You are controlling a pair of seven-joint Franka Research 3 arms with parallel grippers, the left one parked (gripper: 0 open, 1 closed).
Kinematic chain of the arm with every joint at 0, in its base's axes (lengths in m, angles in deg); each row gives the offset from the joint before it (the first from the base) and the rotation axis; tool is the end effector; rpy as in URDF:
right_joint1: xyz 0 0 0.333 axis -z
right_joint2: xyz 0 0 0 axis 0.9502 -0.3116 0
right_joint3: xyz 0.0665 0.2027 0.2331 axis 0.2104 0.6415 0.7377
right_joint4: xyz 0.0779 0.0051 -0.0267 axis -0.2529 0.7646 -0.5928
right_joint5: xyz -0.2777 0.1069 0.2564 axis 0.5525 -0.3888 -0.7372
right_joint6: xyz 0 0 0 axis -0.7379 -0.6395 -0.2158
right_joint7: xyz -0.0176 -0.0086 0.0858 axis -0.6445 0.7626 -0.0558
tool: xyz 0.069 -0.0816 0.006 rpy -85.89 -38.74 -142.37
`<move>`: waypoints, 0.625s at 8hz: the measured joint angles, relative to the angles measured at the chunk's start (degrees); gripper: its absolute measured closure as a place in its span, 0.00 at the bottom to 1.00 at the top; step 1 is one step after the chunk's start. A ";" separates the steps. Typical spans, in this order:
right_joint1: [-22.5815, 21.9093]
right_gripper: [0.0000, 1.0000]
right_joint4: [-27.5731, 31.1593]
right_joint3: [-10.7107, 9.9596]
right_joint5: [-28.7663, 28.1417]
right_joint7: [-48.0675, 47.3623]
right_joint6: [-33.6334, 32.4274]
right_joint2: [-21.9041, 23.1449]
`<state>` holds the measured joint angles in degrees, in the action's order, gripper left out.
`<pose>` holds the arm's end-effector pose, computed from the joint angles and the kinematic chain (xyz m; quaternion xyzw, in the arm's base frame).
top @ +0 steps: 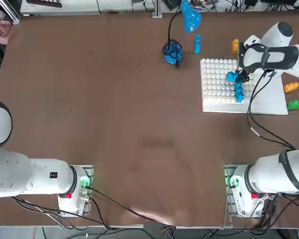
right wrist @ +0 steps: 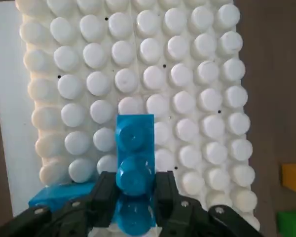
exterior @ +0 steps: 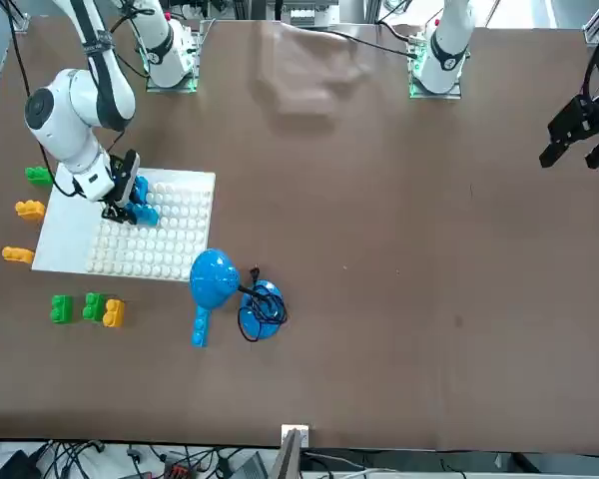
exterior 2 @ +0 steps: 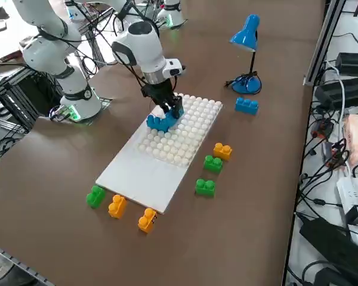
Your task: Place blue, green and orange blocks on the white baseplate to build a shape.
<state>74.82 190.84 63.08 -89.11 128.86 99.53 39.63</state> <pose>0.4772 -0.0151 0.2726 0.7590 0.6480 0.0635 0.0054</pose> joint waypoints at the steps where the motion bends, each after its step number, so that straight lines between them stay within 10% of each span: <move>1: 0.16 0.62 -0.06 -0.02 -0.02 0.01 0.09 -0.32; 5: 0.79 0.62 -0.82 -0.02 -0.06 0.07 0.11 -2.00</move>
<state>75.61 190.02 63.07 -89.17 128.92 99.64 37.63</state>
